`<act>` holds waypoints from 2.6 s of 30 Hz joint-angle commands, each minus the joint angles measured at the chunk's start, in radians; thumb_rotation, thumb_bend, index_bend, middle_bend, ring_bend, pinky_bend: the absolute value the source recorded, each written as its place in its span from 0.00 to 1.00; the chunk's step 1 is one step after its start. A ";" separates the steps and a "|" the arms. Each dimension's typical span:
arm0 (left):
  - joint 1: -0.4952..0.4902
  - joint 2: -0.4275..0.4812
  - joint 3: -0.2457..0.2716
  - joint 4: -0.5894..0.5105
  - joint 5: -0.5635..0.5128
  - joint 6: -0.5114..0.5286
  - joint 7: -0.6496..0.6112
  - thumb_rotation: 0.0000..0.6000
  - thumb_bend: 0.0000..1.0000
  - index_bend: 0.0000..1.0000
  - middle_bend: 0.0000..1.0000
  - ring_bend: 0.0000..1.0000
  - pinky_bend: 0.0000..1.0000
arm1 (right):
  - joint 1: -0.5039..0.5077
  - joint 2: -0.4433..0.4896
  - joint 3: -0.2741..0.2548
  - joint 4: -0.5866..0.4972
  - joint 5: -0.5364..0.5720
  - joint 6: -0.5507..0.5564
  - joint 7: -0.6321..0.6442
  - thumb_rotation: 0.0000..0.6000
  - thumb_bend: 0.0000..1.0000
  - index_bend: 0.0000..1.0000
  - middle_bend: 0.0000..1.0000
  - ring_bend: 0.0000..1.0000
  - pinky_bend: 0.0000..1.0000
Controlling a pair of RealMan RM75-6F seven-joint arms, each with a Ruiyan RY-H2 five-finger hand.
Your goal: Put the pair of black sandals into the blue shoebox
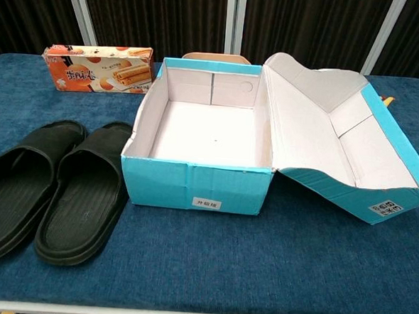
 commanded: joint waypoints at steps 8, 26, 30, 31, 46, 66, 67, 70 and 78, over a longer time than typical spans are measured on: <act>-0.028 0.003 -0.006 -0.012 -0.020 -0.049 0.040 1.00 0.14 0.12 0.10 0.02 0.11 | 0.001 0.002 0.002 0.007 0.002 -0.002 0.018 1.00 0.11 0.01 0.10 0.00 0.03; -0.316 0.017 -0.144 -0.116 -0.077 -0.356 -0.049 1.00 0.11 0.15 0.20 0.59 0.69 | 0.010 0.081 0.036 -0.014 -0.042 0.052 0.029 1.00 0.11 0.01 0.10 0.00 0.05; -0.407 -0.025 -0.155 -0.115 -0.188 -0.512 -0.020 1.00 0.10 0.15 0.20 0.66 0.77 | 0.012 0.096 0.036 -0.023 -0.043 0.047 0.030 1.00 0.11 0.01 0.10 0.00 0.05; -0.428 -0.037 -0.153 -0.111 -0.216 -0.547 0.000 1.00 0.10 0.15 0.19 0.67 0.78 | 0.012 0.098 0.036 -0.024 -0.043 0.046 0.032 1.00 0.11 0.01 0.10 0.00 0.05; -0.747 -0.133 -0.069 -0.231 -0.920 -0.571 0.617 1.00 0.09 0.11 0.11 0.71 0.80 | 0.015 0.099 0.032 0.002 -0.028 0.029 0.069 1.00 0.11 0.01 0.10 0.00 0.06; -1.055 -0.273 -0.075 -0.227 -1.493 -0.428 0.881 1.00 0.09 0.11 0.10 0.74 0.81 | 0.009 0.084 0.026 0.075 -0.009 0.019 0.150 1.00 0.11 0.01 0.10 0.00 0.06; -1.064 -0.280 -0.076 -0.219 -1.506 -0.424 0.887 1.00 0.09 0.11 0.10 0.74 0.81 | 0.010 0.083 0.026 0.078 -0.008 0.018 0.153 1.00 0.11 0.01 0.10 0.00 0.06; -1.087 -0.299 -0.083 -0.191 -1.552 -0.433 0.896 1.00 0.09 0.11 0.10 0.74 0.81 | 0.011 0.080 0.025 0.087 -0.006 0.014 0.161 1.00 0.11 0.01 0.10 0.00 0.06; -1.133 -0.349 -0.080 -0.108 -1.656 -0.465 0.935 1.00 0.09 0.11 0.10 0.74 0.82 | 0.012 0.076 0.025 0.103 0.006 0.003 0.176 1.00 0.11 0.01 0.10 0.00 0.06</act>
